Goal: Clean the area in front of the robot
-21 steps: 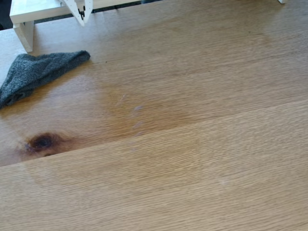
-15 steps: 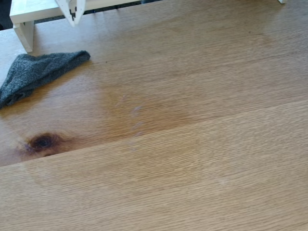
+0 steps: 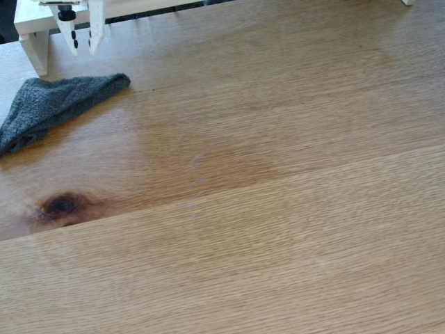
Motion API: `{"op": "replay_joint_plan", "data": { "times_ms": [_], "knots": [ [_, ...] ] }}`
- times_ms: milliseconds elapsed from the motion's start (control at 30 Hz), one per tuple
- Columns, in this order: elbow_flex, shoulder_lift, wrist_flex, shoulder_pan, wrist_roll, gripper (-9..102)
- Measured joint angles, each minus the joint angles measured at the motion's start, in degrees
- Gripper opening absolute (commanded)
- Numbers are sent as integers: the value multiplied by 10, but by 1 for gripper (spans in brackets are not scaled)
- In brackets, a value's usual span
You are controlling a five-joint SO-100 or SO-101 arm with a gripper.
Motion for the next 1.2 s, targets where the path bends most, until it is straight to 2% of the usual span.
{"op": "replay_joint_plan", "data": {
  "times_ms": [167,300,400,667,833,933,1067,1200],
  "knots": [
    [-62,-117,-22,28,17,22],
    [-155,-263,-1,75,40,27],
    [-250,-373,18,130,53,32],
    [-468,-577,22,291,36,32],
    [-500,-696,-29,361,4,34],
    [-504,-765,-53,372,-23,34],
    [-517,-829,-63,365,-55,27],
    [-534,-875,-69,343,-85,9]
  ]
}}
